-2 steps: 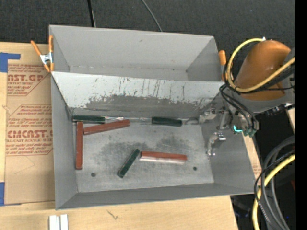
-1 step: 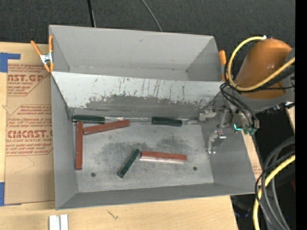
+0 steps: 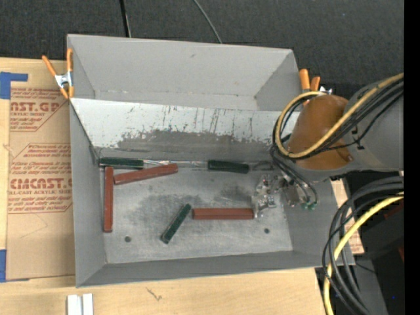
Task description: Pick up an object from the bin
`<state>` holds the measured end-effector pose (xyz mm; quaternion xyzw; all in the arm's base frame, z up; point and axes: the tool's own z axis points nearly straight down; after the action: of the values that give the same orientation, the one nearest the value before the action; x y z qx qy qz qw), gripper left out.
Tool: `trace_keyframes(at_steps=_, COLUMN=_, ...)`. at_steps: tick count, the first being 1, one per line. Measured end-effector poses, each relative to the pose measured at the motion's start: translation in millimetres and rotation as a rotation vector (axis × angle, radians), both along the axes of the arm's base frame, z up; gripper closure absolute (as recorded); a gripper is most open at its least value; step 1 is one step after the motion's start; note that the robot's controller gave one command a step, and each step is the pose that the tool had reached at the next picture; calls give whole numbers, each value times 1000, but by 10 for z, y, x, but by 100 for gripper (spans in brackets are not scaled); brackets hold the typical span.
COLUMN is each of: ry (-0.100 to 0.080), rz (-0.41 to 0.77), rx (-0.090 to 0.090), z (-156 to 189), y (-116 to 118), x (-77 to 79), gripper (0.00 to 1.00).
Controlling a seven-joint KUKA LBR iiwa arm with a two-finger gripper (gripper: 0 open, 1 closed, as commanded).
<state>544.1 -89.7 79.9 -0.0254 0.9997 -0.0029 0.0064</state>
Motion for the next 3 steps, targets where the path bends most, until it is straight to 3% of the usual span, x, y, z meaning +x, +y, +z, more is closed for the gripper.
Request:
trace_keyframes(at_steps=1, ry=-17, rz=0, rx=2, z=-17, y=24, x=29, gripper=0)
trace_keyframes(at_steps=2, ry=-15, rz=1, rx=2, z=-21, y=24, x=23, gripper=0)
trace_keyframes(at_steps=3, ry=-6, rz=72, rx=1, z=-7, y=47, x=64, gripper=0)
